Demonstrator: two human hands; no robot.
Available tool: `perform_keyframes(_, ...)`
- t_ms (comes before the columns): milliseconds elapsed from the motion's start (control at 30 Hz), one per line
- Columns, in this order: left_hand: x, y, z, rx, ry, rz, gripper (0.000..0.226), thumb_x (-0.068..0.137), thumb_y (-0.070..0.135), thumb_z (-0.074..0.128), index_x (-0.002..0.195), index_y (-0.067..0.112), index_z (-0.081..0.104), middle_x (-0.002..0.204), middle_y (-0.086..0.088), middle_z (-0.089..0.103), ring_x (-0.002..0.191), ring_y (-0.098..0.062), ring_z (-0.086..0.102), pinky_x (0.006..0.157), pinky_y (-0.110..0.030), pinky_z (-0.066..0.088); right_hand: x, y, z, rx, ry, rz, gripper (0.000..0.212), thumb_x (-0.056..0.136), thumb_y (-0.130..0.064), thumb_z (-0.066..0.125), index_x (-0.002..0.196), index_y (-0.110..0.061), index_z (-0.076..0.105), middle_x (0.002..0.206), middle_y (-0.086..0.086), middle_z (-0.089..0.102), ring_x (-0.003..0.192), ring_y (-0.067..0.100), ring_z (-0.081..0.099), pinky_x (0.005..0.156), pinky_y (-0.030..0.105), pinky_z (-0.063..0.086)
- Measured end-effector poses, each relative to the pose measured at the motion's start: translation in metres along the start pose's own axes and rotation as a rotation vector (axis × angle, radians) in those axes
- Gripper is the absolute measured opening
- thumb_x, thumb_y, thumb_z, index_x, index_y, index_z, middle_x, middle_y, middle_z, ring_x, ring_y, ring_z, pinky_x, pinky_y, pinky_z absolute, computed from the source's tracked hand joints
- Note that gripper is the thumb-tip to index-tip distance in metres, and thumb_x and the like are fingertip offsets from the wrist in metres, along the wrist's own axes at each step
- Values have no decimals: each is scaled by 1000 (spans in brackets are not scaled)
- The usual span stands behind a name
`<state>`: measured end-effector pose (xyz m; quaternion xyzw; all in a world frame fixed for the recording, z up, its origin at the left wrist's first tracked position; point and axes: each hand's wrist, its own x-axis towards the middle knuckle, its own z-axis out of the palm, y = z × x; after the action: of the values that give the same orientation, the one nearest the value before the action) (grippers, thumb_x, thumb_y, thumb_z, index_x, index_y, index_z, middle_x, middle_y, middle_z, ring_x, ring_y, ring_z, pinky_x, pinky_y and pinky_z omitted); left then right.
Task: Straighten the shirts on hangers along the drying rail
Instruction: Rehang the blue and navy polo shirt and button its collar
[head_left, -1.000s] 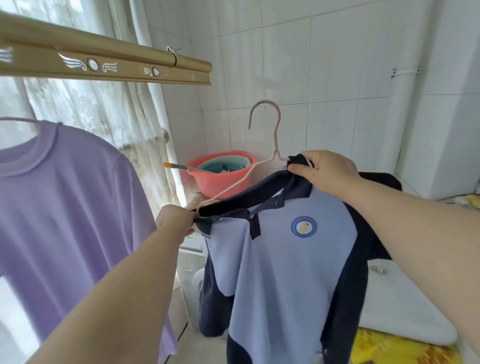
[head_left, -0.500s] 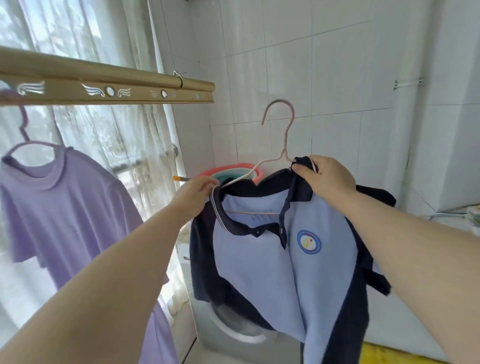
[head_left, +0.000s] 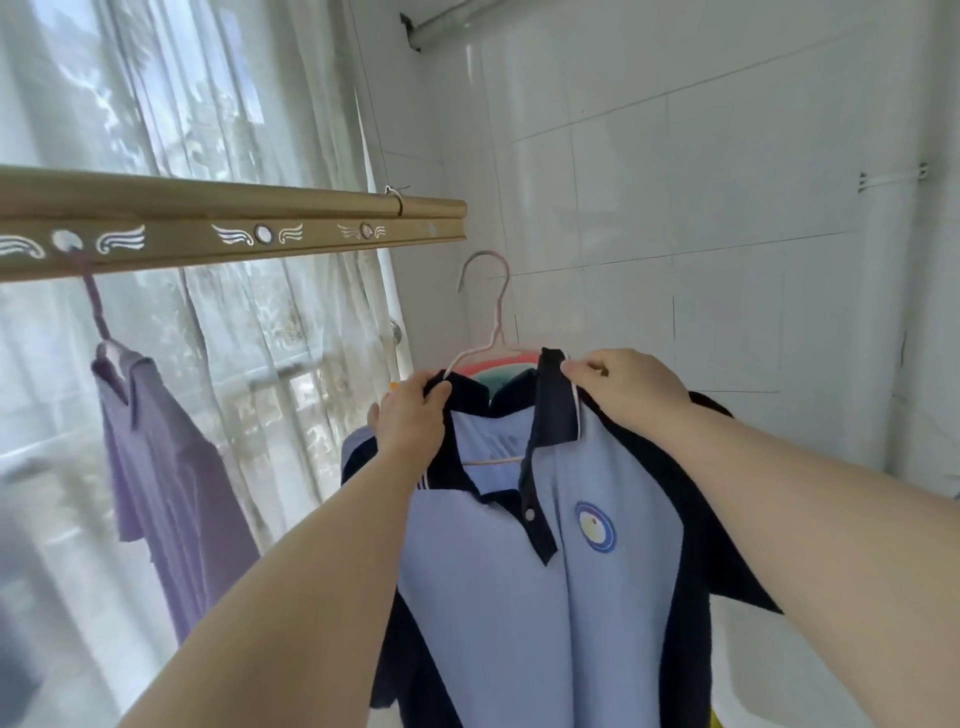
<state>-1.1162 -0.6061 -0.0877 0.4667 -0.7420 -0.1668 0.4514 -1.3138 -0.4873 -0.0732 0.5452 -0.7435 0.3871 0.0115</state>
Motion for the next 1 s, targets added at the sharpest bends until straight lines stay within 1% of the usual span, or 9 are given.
perform_keyframes(100,21,-10,-9,-45,91,-72,18,98,27,41,91,20,55,88,-2,60,98,-28,51,108,-50,30,18,-16,4,-133,57,-59,48,94,-51,42,69,-17,64,74,3,65,75,25,61,54,27,36)
perform_keyframes(233,67,-15,-21,-150,167,-151,23,98,23,42,108,12,60,104,-10,64,101,-31,56,93,-45,45,49,-56,18,-220,192,-185,39,95,-43,43,89,-18,72,87,2,71,81,23,64,55,25,37)
perform_keyframes(333,101,-19,-30,-162,185,-150,23,99,19,42,111,8,59,103,-13,64,92,-29,57,81,-39,46,71,-78,28,-243,234,-200,38,94,-41,44,92,-18,73,87,2,72,77,23,63,55,23,37)
perform_keyframes(433,129,-29,-35,-140,162,-107,22,98,19,43,108,9,60,98,-13,64,86,-28,56,78,-39,47,94,-92,40,-240,200,-170,45,90,-48,42,86,-16,73,82,1,70,70,21,57,54,22,36)
perform_keyframes(567,165,-41,-41,-55,131,-17,20,99,25,44,104,15,60,92,-8,64,88,-29,59,79,-41,48,129,-113,61,-194,145,-103,55,86,-67,38,72,-17,57,82,1,61,82,24,60,57,26,36)
perform_keyframes(700,199,-49,-39,-39,132,39,20,99,24,43,103,14,60,86,-6,63,81,-27,58,71,-37,46,161,-124,82,-60,178,-158,45,89,-53,47,119,-21,57,115,2,63,103,25,60,69,28,41)
perform_keyframes(833,226,-54,-34,-23,145,61,20,99,22,43,103,11,59,83,-5,60,76,-25,54,66,-33,41,185,-133,90,-44,175,-199,27,91,-41,47,102,-25,65,101,0,68,85,22,57,65,27,41)
perform_keyframes(933,241,-64,-29,-29,140,56,19,99,21,44,100,10,59,78,-4,58,73,-24,54,66,-34,41,206,-134,96,-32,153,-191,21,90,-41,49,90,-27,65,91,-2,67,86,22,60,58,25,38)
perform_keyframes(1000,250,-72,-25,-22,130,45,19,99,22,45,98,10,59,76,-3,58,73,-23,54,66,-34,41,221,-134,102,-41,119,-180,19,88,-42,52,87,-26,64,90,-1,65,88,23,61,59,24,39)
